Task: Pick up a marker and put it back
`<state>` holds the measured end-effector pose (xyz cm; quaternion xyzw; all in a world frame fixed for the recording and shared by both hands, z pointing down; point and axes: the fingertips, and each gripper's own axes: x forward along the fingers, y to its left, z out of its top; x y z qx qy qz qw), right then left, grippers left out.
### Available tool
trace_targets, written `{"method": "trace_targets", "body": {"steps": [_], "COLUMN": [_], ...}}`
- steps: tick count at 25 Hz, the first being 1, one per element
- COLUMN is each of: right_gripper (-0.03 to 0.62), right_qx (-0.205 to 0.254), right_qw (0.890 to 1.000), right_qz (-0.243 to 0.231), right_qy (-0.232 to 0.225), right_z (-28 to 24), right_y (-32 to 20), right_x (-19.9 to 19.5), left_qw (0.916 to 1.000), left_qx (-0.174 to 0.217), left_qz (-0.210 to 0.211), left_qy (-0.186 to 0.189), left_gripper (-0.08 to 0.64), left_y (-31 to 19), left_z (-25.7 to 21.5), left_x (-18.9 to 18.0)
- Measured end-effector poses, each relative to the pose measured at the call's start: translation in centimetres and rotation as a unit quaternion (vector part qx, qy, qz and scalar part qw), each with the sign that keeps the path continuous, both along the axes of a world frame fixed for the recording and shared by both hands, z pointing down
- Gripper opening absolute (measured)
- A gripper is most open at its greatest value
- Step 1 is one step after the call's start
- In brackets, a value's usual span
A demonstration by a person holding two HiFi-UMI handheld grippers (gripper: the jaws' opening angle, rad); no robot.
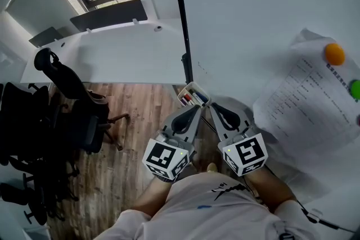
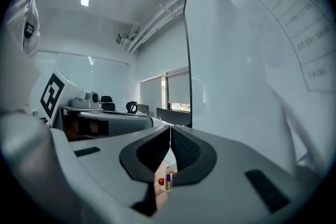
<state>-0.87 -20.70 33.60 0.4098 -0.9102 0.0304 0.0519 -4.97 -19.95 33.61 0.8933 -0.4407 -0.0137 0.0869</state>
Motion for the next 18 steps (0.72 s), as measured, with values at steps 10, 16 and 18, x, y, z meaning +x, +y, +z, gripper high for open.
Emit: {"method": "trace_targets", "body": {"steps": [10,16,18], "right_gripper": [0.014,0.014,0.013], "right_qx": [0.001,0.002,0.000], "right_qw": [1.000,1.000,1.000], "right_qz": [-0.021,-0.021,-0.020], "right_qy": [-0.001,0.002,0.001], "right_z": [-0.17,-0.21,0.01], "right_y": [0.90,0.95,0.96], "right_x": [-0.37,-0.62,-0.71], "left_qw": [1.0000,1.0000,1.0000], "left_qx": [-0.004,-0.005,-0.004], "left_qz": [-0.004,-0.003,-0.003], "left_qy": [-0.003,-0.004,-0.005], "left_gripper": [0.011,0.011,0.011], "left_y": [0.57,0.65,0.63], "left_z": [0.45,0.48,0.51], "left_x": [-0.04,-0.28,-0.37]}}
